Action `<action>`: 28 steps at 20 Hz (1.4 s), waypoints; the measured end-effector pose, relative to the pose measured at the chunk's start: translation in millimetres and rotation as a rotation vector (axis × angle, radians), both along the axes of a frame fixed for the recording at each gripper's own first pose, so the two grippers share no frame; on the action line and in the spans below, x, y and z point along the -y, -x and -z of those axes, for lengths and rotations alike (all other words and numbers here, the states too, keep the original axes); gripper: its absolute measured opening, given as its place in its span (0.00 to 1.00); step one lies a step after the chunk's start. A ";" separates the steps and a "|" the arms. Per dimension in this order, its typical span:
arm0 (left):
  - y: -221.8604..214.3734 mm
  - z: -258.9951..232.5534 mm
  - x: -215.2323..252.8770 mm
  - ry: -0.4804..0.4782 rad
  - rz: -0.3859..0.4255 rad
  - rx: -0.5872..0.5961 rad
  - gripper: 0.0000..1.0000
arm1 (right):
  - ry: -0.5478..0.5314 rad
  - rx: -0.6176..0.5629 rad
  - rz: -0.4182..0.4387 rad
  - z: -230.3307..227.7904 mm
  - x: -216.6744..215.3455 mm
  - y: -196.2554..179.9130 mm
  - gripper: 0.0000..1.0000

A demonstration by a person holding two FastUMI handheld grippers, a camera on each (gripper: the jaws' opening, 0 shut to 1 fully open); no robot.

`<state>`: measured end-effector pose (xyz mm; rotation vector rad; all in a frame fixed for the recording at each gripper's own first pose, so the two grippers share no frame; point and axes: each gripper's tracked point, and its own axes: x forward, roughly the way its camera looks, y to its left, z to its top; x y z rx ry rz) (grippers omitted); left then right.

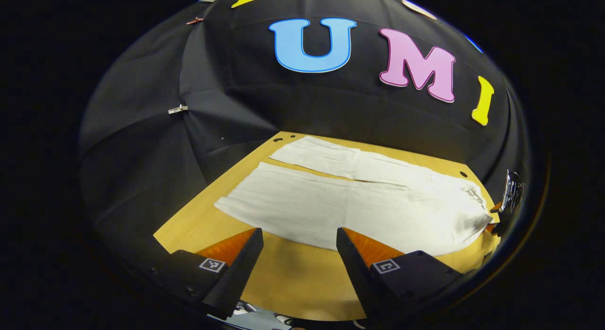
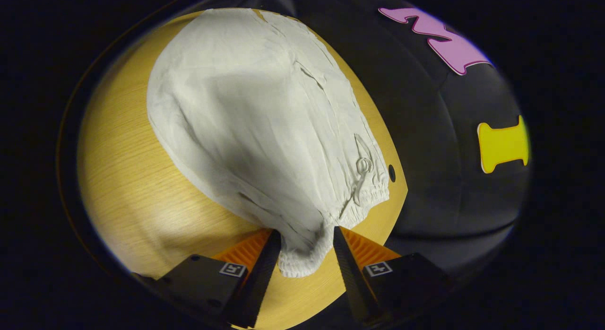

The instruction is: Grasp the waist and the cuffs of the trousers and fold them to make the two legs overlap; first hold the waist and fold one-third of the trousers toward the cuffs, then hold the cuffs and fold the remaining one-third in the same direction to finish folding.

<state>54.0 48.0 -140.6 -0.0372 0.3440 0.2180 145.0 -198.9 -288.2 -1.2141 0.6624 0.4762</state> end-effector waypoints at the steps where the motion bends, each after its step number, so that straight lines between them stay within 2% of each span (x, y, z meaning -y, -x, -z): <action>1: 2.1 2.2 -6.8 -0.023 -0.004 -0.011 0.97 | 0.015 -0.016 -0.012 6.0 -1.4 2.3 0.68; 2: 4.9 4.9 -14.0 -0.048 -0.005 -0.021 0.97 | 0.045 -0.019 -0.023 11.4 -1.4 5.1 0.65; 3: 6.2 6.5 -20.3 -0.075 0.001 -0.034 0.97 | 0.069 -0.017 -0.049 12.9 -5.8 6.4 0.32; 4: 6.0 8.1 -29.5 -0.108 0.005 -0.046 0.97 | 0.105 -0.006 -0.066 15.8 -3.7 2.3 0.32; 5: 5.3 8.2 -38.5 -0.143 0.012 -0.057 0.98 | 0.137 0.003 -0.091 12.7 -5.0 5.5 0.24; 7: 0.2 8.7 -55.2 -0.212 0.030 -0.082 0.99 | 0.154 0.012 -0.118 11.7 -7.2 6.4 0.14; 13: -20.4 18.8 -115.8 -0.408 0.089 -0.171 0.99 | 0.106 -0.087 -0.100 16.9 -5.9 4.3 0.05; 16: -35.6 32.5 -150.0 -0.532 0.145 -0.250 0.98 | 0.138 -0.077 -0.140 15.5 -6.6 5.0 0.05; 18: -47.9 49.9 -176.2 -0.590 0.174 -0.315 0.98 | 0.146 -0.077 -0.137 16.4 -5.5 4.3 0.05; 20: -58.8 62.4 -198.1 -0.689 0.202 -0.382 0.98 | 0.147 -0.083 -0.124 15.8 -6.7 6.0 0.05; 23: -76.0 85.4 -213.3 -0.844 0.321 -0.490 0.98 | 0.155 -0.080 -0.126 15.6 -6.7 5.7 0.05; 26: -97.9 85.4 -214.2 -0.948 0.387 -0.499 0.93 | 0.162 -0.073 -0.135 15.5 -7.0 5.2 0.06; 28: -111.0 84.0 -209.4 -1.083 0.488 -0.526 0.90 | 0.163 -0.068 -0.144 15.0 -7.5 5.8 0.05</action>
